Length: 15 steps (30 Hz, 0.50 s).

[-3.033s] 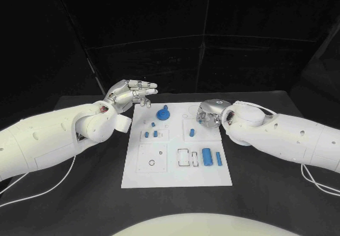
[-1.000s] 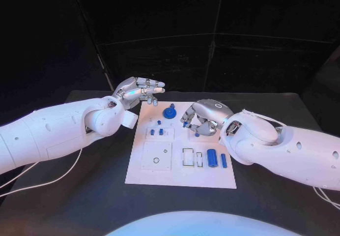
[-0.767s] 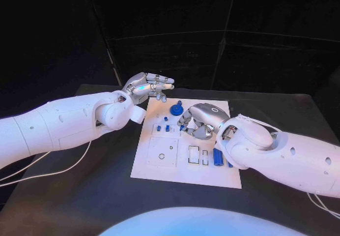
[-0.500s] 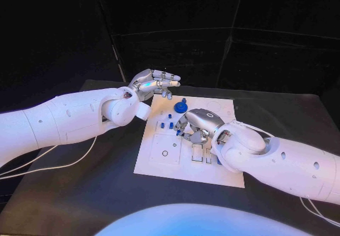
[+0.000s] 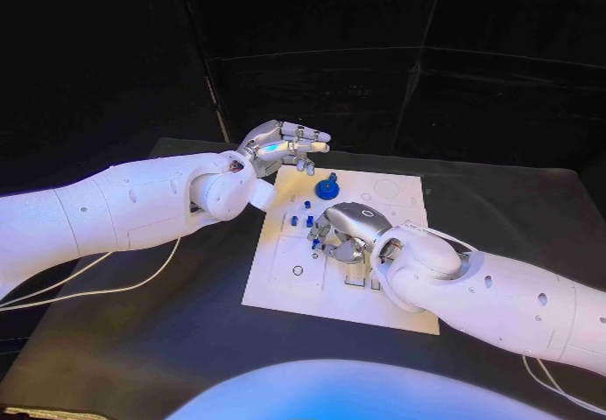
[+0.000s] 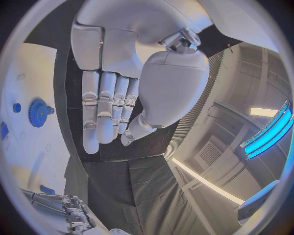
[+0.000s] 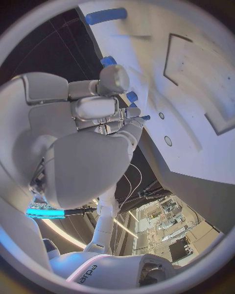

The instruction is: Assemble the parts on the task board

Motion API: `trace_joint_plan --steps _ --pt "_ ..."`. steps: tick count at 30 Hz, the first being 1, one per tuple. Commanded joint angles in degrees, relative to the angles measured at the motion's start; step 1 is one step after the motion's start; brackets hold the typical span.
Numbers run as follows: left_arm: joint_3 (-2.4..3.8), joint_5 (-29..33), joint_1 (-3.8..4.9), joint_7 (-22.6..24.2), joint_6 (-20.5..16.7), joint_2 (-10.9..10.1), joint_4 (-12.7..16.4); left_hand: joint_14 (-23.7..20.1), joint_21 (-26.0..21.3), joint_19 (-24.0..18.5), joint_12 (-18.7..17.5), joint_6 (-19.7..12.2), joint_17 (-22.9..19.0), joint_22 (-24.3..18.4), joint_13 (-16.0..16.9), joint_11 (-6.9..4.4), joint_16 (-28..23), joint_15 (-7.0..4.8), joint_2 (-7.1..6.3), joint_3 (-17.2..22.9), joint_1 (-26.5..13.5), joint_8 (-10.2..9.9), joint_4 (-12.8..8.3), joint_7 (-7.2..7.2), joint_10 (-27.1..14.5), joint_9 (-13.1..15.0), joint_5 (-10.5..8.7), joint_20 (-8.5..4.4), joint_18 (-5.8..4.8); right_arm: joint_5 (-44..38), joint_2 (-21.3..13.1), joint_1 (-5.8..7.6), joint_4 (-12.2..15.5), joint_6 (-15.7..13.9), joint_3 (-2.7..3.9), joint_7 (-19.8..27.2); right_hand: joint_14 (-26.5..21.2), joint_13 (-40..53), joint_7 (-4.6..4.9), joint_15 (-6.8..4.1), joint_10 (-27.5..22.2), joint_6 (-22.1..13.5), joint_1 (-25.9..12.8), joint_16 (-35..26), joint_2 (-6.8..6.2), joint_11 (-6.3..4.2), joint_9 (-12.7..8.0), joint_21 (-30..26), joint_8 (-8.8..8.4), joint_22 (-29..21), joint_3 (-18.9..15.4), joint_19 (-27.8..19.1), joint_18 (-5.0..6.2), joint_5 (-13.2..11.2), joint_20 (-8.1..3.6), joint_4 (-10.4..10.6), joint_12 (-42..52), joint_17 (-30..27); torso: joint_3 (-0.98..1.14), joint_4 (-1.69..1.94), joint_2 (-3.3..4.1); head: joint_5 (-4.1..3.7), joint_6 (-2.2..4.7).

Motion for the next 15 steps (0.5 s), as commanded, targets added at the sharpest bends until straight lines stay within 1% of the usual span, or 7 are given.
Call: trace_joint_plan --steps 1,3,6,8,10,15 --pt "0.05 -0.1 0.09 0.0 0.2 0.0 0.0 -0.4 -0.2 -0.5 0.2 -0.2 -0.1 -0.1 0.0 0.0 0.0 -0.16 0.13 -0.4 0.3 0.4 -0.1 0.23 -0.6 0.0 0.0 0.1 0.77 -0.4 0.2 -0.2 -0.2 1.9 0.03 0.5 1.7 -0.1 0.21 -0.22 0.4 0.2 -0.7 0.1 -0.04 0.17 0.1 -0.1 -0.38 -0.1 0.1 0.0 -0.36 0.3 0.08 -0.3 -0.3 -0.1 -0.04 -0.06 -0.05 0.08 -0.15" --pt "0.05 -0.1 0.09 0.0 0.3 -0.1 0.1 -0.4 -0.2 -0.5 0.2 -0.2 -0.1 -0.1 0.0 0.0 0.0 -0.16 0.13 -0.4 0.3 0.4 -0.1 0.23 -0.6 0.0 0.0 0.1 0.77 -0.4 0.1 -0.33 -0.2 2.1 0.03 0.5 1.7 -0.1 0.21 -0.22 0.4 0.2 -0.7 0.1 -0.04 0.17 0.1 -0.1 -0.38 -0.1 0.1 0.0 -0.36 0.3 0.08 -0.3 -0.3 -0.1 0.0 -0.1 -0.01 0.31 -0.27" --pt "0.05 -0.1 0.09 0.0 0.3 -0.2 0.1 -0.4 -0.2 -0.5 0.2 -0.2 -0.1 -0.1 0.0 0.0 0.0 -0.16 0.13 -0.4 0.3 0.4 -0.1 0.23 -0.6 0.0 0.0 0.1 0.77 -0.4 0.1 -0.43 -0.2 2.4 0.03 0.5 1.7 -0.1 0.21 -0.22 0.4 0.2 -0.7 0.1 -0.05 0.17 0.1 -0.1 -0.39 -0.1 0.1 0.0 -0.35 0.3 0.08 -0.4 -0.3 -0.1 0.05 -0.06 -0.03 0.38 -0.33" --pt "0.05 -0.1 0.09 0.0 0.3 -0.2 0.0 -0.4 -0.2 -0.5 0.2 -0.2 -0.1 -0.1 0.0 0.0 0.0 -0.16 0.13 -0.4 0.3 0.4 -0.1 0.23 -0.6 0.0 0.0 0.1 0.77 -0.4 0.0 -0.47 -0.2 2.5 0.03 0.6 1.7 -0.1 0.21 -0.21 0.4 0.2 -0.7 0.1 -0.05 0.17 0.1 -0.1 -0.4 -0.1 0.1 0.0 -0.35 0.2 0.08 -0.4 -0.3 -0.1 0.04 -0.01 -0.06 0.35 -0.38" --pt "0.05 -0.1 0.09 0.0 0.3 -0.2 0.0 -0.4 -0.2 -0.5 0.2 -0.2 -0.1 -0.1 0.0 0.0 0.0 -0.16 0.13 -0.4 0.3 0.4 -0.1 0.23 -0.6 0.0 0.0 0.1 0.77 -0.4 0.0 -0.52 -0.2 2.7 0.03 0.8 1.7 -0.1 0.21 -0.21 0.4 0.2 -0.7 0.1 -0.05 0.17 0.1 -0.1 -0.4 -0.1 0.1 0.0 -0.35 0.2 0.08 -0.4 -0.3 -0.1 0.01 -0.04 -0.05 0.42 -0.36" --pt "0.05 -0.1 0.09 -0.2 0.4 -0.3 -0.1 -0.4 -0.2 -0.5 0.2 -0.2 -0.1 -0.1 0.0 0.0 0.0 -0.16 0.13 -0.4 0.3 0.4 -0.1 0.23 -0.6 0.0 0.0 0.1 0.77 -0.5 0.0 -0.6 0.0 2.8 0.03 1.1 1.7 -0.1 0.21 -0.21 0.4 0.2 -0.7 0.2 -0.04 0.17 0.1 -0.1 -0.41 -0.1 0.1 0.0 -0.36 0.3 0.08 -0.4 -0.3 0.0 0.03 -0.08 0.0 0.55 -0.49"
